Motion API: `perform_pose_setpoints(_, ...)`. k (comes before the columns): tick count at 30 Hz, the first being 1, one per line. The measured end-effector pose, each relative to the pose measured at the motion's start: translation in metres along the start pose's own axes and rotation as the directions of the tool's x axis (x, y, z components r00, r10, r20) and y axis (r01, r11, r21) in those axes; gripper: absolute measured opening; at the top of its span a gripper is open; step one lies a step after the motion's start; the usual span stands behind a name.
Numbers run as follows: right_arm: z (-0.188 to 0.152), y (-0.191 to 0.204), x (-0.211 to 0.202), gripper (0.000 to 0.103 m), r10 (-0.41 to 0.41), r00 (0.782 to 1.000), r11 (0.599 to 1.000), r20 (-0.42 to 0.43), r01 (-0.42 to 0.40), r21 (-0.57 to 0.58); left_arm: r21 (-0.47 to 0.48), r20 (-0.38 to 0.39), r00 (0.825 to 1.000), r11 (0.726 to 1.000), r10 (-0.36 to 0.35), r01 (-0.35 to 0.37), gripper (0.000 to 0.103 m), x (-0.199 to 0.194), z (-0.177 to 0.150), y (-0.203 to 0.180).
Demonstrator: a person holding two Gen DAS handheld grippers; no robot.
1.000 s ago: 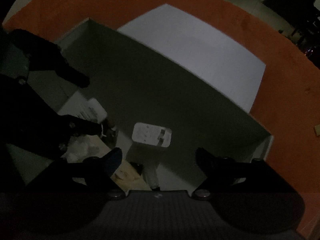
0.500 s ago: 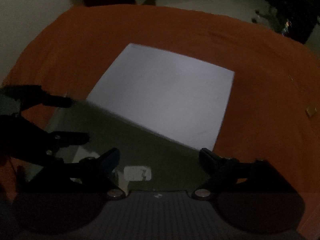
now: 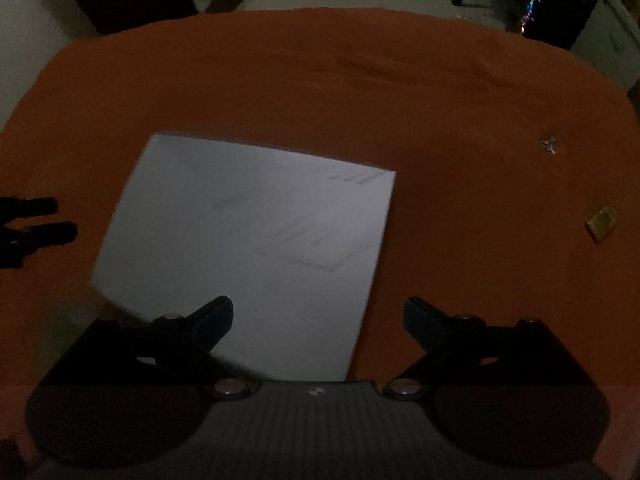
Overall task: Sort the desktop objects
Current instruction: 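Withdraw both grippers from the box toward the white box lid, then grasp the white lid edges with both grippers and lift it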
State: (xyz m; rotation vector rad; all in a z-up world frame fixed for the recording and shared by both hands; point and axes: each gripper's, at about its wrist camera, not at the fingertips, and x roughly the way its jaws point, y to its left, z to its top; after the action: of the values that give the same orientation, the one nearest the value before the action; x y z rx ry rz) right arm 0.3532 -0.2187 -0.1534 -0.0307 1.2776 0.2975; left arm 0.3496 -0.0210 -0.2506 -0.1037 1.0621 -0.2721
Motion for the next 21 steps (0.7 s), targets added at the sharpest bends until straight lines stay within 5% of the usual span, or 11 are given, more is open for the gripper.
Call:
perform_pose_setpoints(11, 0.016, -0.034, 0.066, 0.095, 0.001, 0.995, 0.998, -0.095, 0.006, 0.07, -0.026, -0.085, 0.996, 1.0, 0.006, -0.008, 0.092, 0.07, 0.005, 0.033)
perform_pose_setpoints(21, 0.01, -0.041, 0.119, 0.097, 0.078, 0.985, 0.996, -0.152, -0.071, 0.055, -0.056, -0.163, 0.986, 0.998, -0.032, 0.023, 0.095, 0.11, -0.008, 0.055)
